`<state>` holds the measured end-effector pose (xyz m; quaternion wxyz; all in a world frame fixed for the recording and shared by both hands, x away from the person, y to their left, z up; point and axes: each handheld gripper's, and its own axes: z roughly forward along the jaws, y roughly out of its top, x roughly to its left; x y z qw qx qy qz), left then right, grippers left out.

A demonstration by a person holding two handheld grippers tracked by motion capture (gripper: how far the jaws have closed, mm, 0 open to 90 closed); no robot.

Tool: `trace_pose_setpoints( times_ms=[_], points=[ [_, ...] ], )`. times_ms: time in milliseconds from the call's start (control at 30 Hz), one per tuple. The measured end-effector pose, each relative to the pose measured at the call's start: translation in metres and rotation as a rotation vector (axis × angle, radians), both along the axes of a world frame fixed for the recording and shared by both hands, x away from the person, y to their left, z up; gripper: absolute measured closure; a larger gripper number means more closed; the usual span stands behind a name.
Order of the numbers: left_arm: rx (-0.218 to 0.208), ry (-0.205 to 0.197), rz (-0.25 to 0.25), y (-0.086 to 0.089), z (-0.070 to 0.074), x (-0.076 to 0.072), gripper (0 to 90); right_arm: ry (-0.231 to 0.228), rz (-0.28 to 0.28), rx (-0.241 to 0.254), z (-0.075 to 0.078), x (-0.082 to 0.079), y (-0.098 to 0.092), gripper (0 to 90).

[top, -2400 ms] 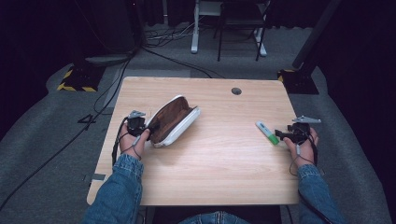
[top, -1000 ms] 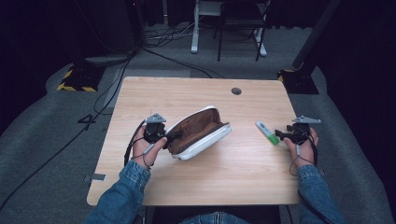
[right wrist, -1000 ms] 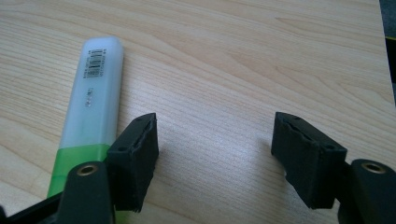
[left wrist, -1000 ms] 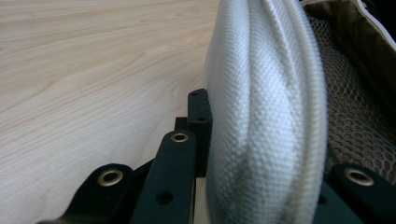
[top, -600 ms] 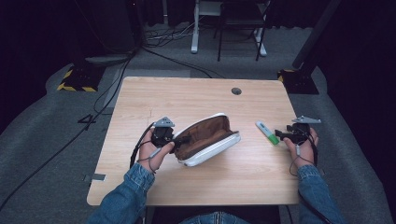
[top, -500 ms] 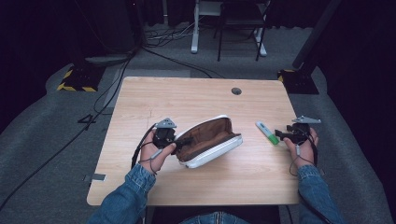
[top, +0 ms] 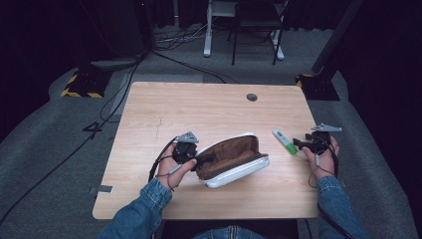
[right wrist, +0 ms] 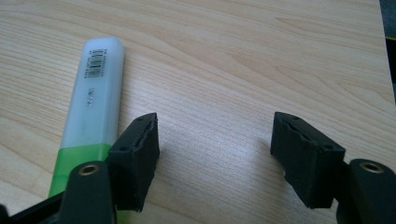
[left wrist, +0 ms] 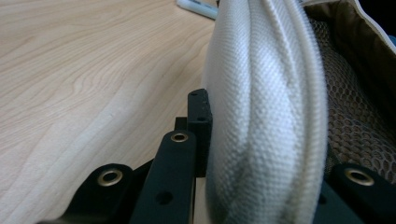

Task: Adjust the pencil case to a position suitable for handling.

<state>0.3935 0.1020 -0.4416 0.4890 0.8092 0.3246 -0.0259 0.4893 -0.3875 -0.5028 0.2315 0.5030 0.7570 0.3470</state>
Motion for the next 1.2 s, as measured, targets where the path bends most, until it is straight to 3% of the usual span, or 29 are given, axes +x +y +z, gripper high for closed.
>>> trace_pose_setpoints(
  times_ms=[567, 733, 1033, 1200],
  points=[
    [0.021, 0.026, -0.068, -0.019, -0.019, 0.000, 83.4, 0.000, 0.000, 0.000, 0.000, 0.000, 0.000, 32.9],
    [0.045, 0.031, -0.088, -0.024, -0.023, 0.000, 83.3, 0.000, 0.000, 0.000, 0.000, 0.000, 0.000, 32.9],
    [0.038, 0.046, -0.073, -0.022, -0.028, 0.003, 83.1, 0.000, 0.000, 0.000, 0.000, 0.000, 0.000, 32.9],
    [0.065, 0.052, -0.057, -0.018, -0.031, 0.005, 82.5, 0.000, 0.001, 0.000, 0.000, 0.000, 0.000, 33.3]
  ],
)
